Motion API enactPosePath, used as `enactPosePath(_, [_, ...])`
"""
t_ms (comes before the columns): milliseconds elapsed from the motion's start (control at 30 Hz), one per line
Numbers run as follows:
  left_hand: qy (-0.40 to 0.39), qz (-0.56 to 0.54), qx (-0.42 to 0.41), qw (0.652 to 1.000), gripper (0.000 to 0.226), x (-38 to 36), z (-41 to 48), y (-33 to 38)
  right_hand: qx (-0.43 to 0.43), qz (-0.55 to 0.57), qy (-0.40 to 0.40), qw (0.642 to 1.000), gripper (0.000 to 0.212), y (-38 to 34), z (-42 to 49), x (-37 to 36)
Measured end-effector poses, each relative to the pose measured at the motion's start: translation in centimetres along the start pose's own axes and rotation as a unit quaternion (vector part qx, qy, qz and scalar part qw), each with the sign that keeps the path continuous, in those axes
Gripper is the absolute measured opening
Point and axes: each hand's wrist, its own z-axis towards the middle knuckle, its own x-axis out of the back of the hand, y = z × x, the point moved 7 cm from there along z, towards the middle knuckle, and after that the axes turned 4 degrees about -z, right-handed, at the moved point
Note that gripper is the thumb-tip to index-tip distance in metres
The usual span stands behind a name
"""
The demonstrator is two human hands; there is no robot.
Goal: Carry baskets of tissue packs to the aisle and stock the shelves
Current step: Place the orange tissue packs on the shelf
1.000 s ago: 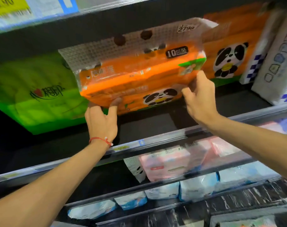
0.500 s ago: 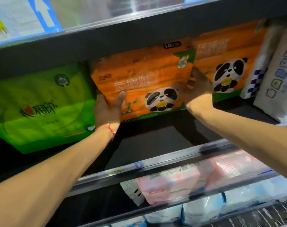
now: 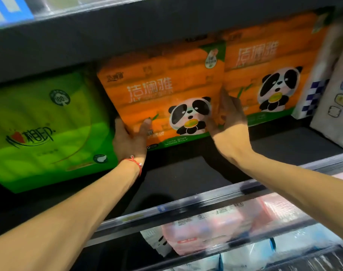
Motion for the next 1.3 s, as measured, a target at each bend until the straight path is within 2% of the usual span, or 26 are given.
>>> enactPosePath(100, [0.042,0.021,0.006,0.999,0.070,0.3,0.3,-0.1,-0.004,-0.036,0.006,0.999,0.068,0.8,0.6,-0.5])
enactPosePath(167, [0.045,0.043,0.010,0.998,0.073,0.1,0.6,-0.5,-0.005,-0.056,-0.001,0.998,0.071,1.1,0.8,-1.2])
enactPosePath(333, [0.036,0.081,0.024,0.996,0.066,-0.3,1.3,-1.1,0.006,-0.122,-0.042,0.992,0.085,1.5,-0.1,-2.4])
enactPosePath(533, [-0.002,0.063,0.027,0.998,0.056,-1.0,0.4,-0.8,0.013,-0.193,-0.106,0.975,0.089,0.5,-1.0,-2.2])
enactPosePath(667, [-0.025,0.078,0.045,0.996,0.048,-0.2,-1.8,0.5,0.013,-0.192,-0.168,0.967,0.090,-1.0,-1.2,-1.2])
enactPosePath(767, [-0.150,0.223,0.135,0.954,0.039,0.2,-6.1,-0.1,0.009,-0.180,-0.225,0.958,0.085,-2.4,-2.0,0.2])
enactPosePath(800, [-0.157,0.240,0.121,0.950,0.041,0.6,-7.2,0.4,0.015,-0.191,-0.243,0.951,0.078,-3.0,-2.5,0.7])
enactPosePath(867, [-0.145,0.239,0.038,0.959,0.057,1.7,-9.0,2.8,0.031,-0.236,-0.264,0.935,0.058,-4.7,-3.5,2.0])
enactPosePath(933, [-0.196,0.322,-0.036,0.925,0.065,2.2,-11.2,4.6,0.063,-0.290,-0.252,0.921,0.048,-6.7,-4.4,3.7])
enactPosePath(1033, [-0.235,0.422,-0.112,0.868,0.068,3.7,-13.5,5.6,0.107,-0.342,-0.228,0.906,0.052,-9.4,-5.9,6.1])
enactPosePath(1100, [-0.245,0.464,-0.152,0.838,0.067,4.7,-15.1,6.9,0.103,-0.356,-0.233,0.899,0.057,-10.6,-7.2,7.4])
enactPosePath(1200, [-0.268,0.523,-0.169,0.791,0.068,6.0,-17.5,8.1,0.079,-0.379,-0.257,0.885,0.066,-12.0,-9.6,9.2])
enactPosePath(1300, [-0.252,0.542,-0.193,0.778,0.066,7.9,-19.7,10.2,0.062,-0.388,-0.291,0.873,0.073,-13.4,-12.6,11.2])
